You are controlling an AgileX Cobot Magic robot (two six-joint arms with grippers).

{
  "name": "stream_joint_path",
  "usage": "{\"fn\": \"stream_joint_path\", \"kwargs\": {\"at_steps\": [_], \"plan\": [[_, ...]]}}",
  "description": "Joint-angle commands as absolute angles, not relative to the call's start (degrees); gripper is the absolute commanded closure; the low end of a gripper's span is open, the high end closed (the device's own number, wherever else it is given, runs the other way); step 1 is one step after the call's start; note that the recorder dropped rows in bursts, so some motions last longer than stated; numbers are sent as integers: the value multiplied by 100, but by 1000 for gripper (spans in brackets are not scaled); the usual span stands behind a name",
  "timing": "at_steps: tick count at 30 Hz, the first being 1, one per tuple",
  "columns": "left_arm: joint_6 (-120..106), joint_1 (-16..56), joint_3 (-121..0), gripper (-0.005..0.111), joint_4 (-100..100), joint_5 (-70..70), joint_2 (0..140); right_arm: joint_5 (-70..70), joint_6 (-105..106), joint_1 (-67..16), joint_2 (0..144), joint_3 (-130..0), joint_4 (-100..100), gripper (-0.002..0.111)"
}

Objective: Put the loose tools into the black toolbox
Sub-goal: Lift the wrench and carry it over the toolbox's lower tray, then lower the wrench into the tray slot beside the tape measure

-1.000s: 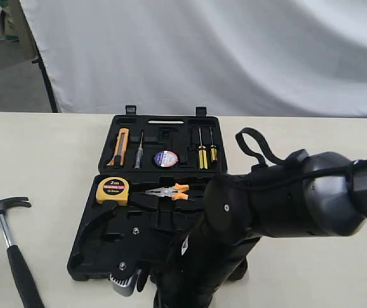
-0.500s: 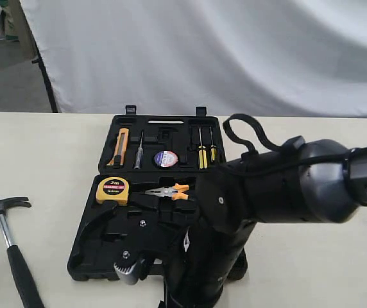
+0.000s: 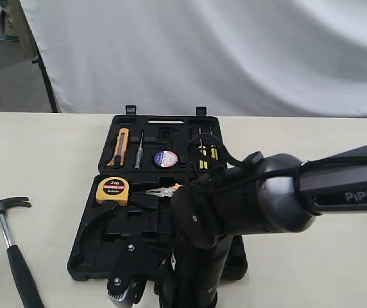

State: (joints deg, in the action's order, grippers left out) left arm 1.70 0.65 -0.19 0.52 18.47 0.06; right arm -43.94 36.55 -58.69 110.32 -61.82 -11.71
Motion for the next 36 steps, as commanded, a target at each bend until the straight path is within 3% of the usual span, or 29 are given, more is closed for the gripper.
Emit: {"fn": "stream_joint_path", "kwargs": {"at_steps": [1, 8, 36], "plan": [[176, 105, 0, 106, 37, 1832, 0, -4341, 3686, -5893, 11151, -6188, -1121, 51], [176, 105, 0, 106, 37, 1832, 0, -4341, 3757, -5953, 11170, -6188, -1054, 108], [176, 105, 0, 106, 37, 1832, 0, -4026, 3780, -5744, 10113, -6627, -247, 109]]}}
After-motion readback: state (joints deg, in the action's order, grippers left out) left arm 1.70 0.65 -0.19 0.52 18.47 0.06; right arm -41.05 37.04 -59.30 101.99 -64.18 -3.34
